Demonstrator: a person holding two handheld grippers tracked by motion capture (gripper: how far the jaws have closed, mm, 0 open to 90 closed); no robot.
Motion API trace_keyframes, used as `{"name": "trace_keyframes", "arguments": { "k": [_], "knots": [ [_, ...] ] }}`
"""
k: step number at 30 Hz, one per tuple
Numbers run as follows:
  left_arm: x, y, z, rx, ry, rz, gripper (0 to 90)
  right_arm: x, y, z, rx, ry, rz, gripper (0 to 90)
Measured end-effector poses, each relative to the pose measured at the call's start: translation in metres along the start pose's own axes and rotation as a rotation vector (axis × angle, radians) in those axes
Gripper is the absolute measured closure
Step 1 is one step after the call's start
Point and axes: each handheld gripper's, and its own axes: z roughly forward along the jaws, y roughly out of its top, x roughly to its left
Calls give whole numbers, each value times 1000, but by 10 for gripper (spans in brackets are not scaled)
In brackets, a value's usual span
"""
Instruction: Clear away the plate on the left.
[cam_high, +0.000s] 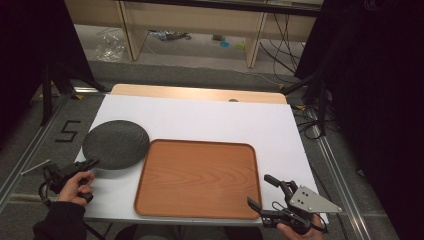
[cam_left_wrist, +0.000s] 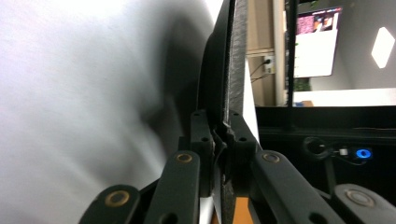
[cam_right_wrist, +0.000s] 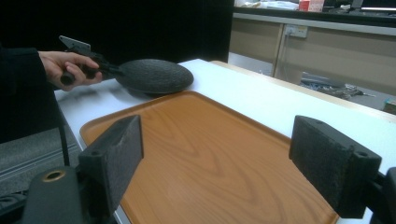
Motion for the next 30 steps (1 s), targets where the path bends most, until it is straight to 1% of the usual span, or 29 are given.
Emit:
{"name": "trace_keyframes", "arguments": {
  "k": [1, 2, 3, 4, 5, 7, 8, 9, 10, 11, 12, 13, 14, 15, 16, 18, 19, 20, 22, 23, 25, 26, 27, 28, 29, 30],
  "knots": [
    [-1, -1, 0, 0, -4, 2, 835, -1, -1, 1, -19, -9, -16, 188],
    [-1, -1, 0, 6, -10, 4, 833, 0, 0, -1, -6, -17, -9, 188],
    [-2, -2, 1, 8, -13, 7, 830, 1, 0, -1, -4, -15, -3, 188],
    [-4, -3, 1, 9, -18, 3, 831, 0, 0, 1, -27, -9, -7, 188],
    [-5, -3, 1, 15, -26, 8, 831, -1, 0, 0, -10, -18, -18, 187],
    [-5, -3, 1, 15, -28, 9, 833, -1, 0, 0, -13, -17, -18, 188],
    [-8, -5, 1, 10, -60, -14, 833, 0, 0, 0, -20, -6, 1, 188],
    [-8, -5, 1, 10, -60, -14, 834, 0, 0, 0, -20, -6, 1, 188],
    [-9, -5, 1, 11, -67, -12, 834, 0, 0, 1, -22, 3, 8, 188],
    [-11, -6, 2, 12, -78, -9, 835, -1, 0, 0, -12, -17, -19, 188],
    [-11, -6, 2, 12, -78, -9, 838, -1, 0, 0, -12, -17, -19, 188],
    [-11, -6, 1, 13, -86, 0, 838, -1, -1, 1, -20, -7, -12, 188],
    [-12, -7, 1, 19, -96, -1, 838, 1, 0, -1, -3, -12, 4, 188],
    [-12, -7, 1, 22, -104, -7, 837, 0, 0, 1, -19, -8, -1, 188],
    [-13, -7, 2, 28, -112, -8, 836, -1, 0, 1, -25, -7, -16, 188],
    [-14, -9, 3, 45, -118, 5, 836, 1, 0, 0, -7, -15, 0, 188],
    [-14, -9, 3, 45, -118, 5, 836, 1, 0, 0, -6, -11, 1, 188],
    [-16, -10, 3, 50, -124, 20, 837, 0, 0, 0, -1, 2, 0, 188],
    [-17, -11, 3, 51, -129, 21, 837, 0, 0, 0, 6, 0, 1, 188],
    [-19, -12, 4, 60, -143, 22, 837, 1, 0, 0, -7, -13, 2, 188],
    [-20, -13, 4, 66, -145, 28, 836, 0, 0, -1, -8, -13, 1, 188],
    [-20, -14, 4, 74, -153, 45, 836, 0, 0, 0, -7, -13, 2, 187],
    [-21, -15, 5, 81, -158, 48, 838, -1, 0, 1, -30, -12, -14, 187],
    [-23, -17, 7, 102, -167, 55, 837, 0, 1, -3, 24, -14, -4, 187],
    [-23, -17, 7, 102, -167, 55, 838, 0, 1, -3, 24, -14, -4, 187],
    [-24, -19, 7, 109, -171, 57, 838, 1, 0, 1, -19, 1, 10, 188]
  ]
}}
